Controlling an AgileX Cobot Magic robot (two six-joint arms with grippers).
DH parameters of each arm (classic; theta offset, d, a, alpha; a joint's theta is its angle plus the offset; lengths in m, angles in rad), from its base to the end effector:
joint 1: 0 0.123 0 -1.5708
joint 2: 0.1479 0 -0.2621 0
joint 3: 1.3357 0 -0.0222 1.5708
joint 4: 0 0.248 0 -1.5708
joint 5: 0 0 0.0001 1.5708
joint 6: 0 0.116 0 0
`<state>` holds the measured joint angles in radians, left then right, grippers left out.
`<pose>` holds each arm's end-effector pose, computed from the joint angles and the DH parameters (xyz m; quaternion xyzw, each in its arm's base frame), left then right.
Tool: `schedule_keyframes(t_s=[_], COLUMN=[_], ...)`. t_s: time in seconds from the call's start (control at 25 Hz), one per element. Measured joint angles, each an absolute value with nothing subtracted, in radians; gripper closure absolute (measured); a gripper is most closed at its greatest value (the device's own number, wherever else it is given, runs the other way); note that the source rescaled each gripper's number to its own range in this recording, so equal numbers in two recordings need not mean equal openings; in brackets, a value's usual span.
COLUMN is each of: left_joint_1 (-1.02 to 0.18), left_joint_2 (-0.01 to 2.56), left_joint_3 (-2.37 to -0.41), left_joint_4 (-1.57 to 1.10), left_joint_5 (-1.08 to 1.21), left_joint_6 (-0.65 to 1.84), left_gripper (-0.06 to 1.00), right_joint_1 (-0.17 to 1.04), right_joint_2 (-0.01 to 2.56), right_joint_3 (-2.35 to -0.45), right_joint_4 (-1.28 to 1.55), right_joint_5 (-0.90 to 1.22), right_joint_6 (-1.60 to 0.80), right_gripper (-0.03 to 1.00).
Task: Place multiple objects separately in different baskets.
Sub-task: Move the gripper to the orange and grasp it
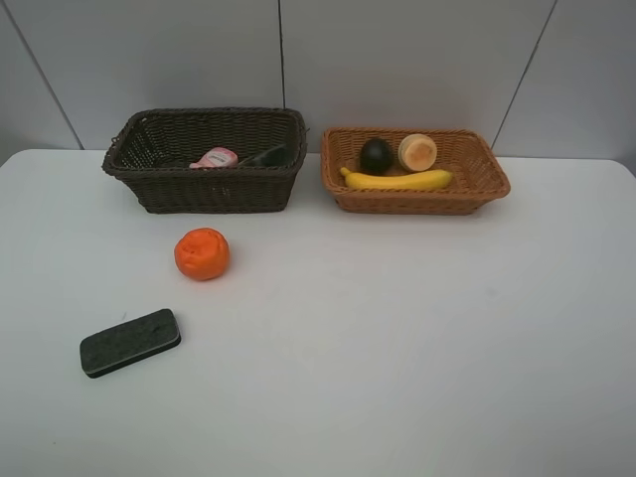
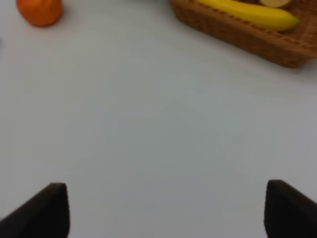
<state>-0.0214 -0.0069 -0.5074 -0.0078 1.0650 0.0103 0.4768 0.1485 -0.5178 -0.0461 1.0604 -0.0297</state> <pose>0.0361 -0.0016 0.2665 0.0137 0.8505 -0.0068 0.5258 0.0533 0.0223 0.2629 -0.2224 0.8568 0.0806 0.4583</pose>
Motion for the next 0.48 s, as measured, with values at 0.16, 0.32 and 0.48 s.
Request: schedule_keyframes(t_s=[0.16,0.32,0.48], left_joint_1=[-0.021,-0.021,-0.021], left_joint_2=[-0.007,-0.007,-0.007], left_joint_3=[-0.507,-0.507,-0.507], left_joint_4=[-0.008,-0.008,-0.008], left_joint_5=[1.065,1.065,1.065], left_joint_6=[0.010,0.010,0.010], left_gripper=[-0.06,-0.06,-0.06], right_joint_1=[0.334,0.181,0.038], right_joint_2=[0.063,-0.001,-0.003], right_joint_3=[-0.518,-0.518,-0.518], right_joint_4=[-0.046,-0.047,-0.047], right_joint_5=[1.060,1.060,1.060], right_joint_6=[-0.030,-0.030,-0.030], right_gripper=[-0.02,-0.02,-0.02])
